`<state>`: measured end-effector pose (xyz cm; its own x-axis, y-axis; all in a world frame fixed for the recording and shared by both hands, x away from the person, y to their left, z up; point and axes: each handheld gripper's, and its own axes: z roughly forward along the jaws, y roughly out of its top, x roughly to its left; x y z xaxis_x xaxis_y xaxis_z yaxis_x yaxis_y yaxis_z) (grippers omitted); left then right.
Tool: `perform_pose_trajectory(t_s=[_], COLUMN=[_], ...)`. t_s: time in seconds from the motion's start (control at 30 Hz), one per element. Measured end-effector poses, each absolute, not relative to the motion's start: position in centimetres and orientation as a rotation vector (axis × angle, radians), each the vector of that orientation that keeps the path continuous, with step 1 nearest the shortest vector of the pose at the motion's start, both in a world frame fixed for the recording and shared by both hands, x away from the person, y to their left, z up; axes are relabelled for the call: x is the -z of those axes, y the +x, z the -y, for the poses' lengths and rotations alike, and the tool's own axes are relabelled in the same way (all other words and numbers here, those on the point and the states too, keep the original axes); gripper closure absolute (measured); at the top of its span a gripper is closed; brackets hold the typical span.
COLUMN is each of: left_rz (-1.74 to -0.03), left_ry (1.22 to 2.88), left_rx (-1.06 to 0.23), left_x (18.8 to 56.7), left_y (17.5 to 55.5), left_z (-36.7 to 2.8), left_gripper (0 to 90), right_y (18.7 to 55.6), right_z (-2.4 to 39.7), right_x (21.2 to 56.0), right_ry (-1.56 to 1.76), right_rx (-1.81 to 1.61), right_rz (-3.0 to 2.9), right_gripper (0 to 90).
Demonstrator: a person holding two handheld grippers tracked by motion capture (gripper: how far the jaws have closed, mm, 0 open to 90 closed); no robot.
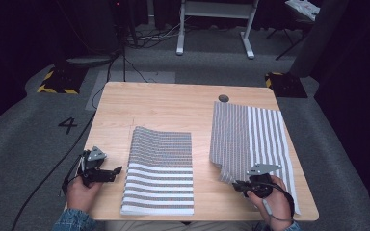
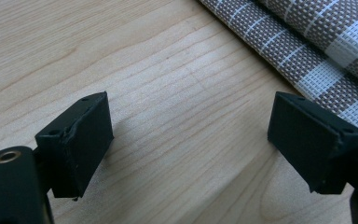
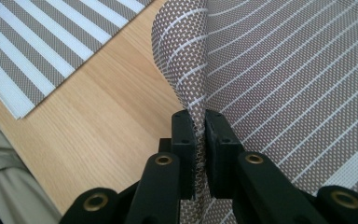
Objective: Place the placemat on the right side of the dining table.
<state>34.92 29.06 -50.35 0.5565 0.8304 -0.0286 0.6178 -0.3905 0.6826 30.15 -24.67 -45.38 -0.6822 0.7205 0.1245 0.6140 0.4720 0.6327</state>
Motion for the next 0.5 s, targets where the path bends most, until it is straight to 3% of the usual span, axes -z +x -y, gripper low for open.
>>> perform_pose_trajectory(t_s=[0.5], left_rz=[-1.161], left_ry=[2.138], left_rx=[-0.425], left_x=[50.3], left_y=[34.9], left_z=[-29.0], left_gripper=[14.2], right_y=[28.8], right_z=[26.7], right_x=[46.7], right_ry=[1.256], right_rx=[-0.999], right_rz=[-2.566], right_gripper=[80.4])
